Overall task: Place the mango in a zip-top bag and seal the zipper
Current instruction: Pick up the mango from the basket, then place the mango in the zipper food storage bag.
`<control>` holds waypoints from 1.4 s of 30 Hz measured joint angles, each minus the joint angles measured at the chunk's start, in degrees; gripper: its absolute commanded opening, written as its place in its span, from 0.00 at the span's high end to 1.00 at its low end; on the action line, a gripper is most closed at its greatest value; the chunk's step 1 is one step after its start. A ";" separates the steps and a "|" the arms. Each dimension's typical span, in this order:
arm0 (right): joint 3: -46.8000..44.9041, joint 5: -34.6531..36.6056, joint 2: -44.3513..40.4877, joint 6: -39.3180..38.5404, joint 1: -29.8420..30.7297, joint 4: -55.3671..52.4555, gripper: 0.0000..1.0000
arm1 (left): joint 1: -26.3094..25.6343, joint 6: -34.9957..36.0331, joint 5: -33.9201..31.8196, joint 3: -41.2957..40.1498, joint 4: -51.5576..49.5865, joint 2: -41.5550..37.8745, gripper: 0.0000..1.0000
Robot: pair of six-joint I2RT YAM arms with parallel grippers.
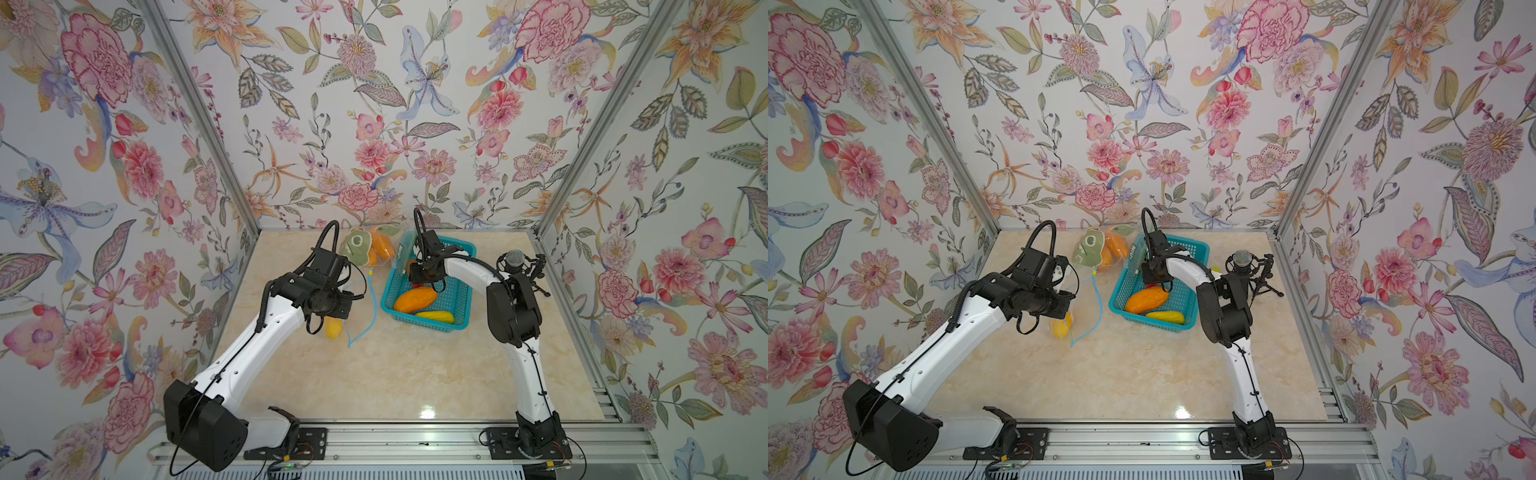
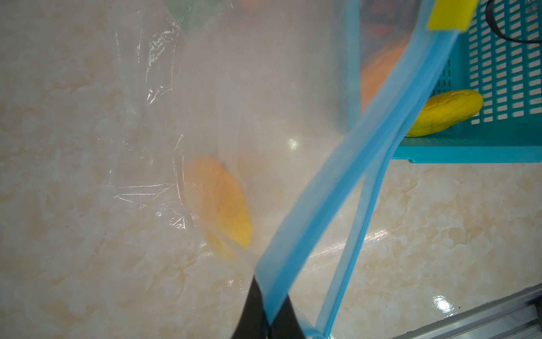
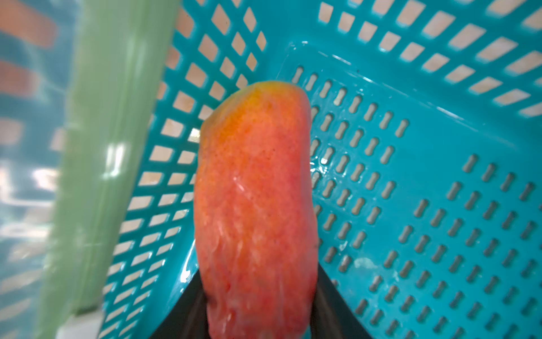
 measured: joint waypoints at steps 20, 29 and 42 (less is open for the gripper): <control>-28.39 -12.66 -43.04 -0.81 9.70 1.79 0.57 | 0.15 -0.11 0.37 -1.33 2.49 -0.09 1.00; -37.53 -24.13 -50.93 6.69 19.61 5.11 0.57 | 0.15 -0.24 1.79 -2.12 3.30 -0.09 1.00; -30.12 -27.52 -32.30 19.87 20.57 17.90 0.52 | 0.15 -0.26 3.67 -2.14 3.54 -1.38 1.00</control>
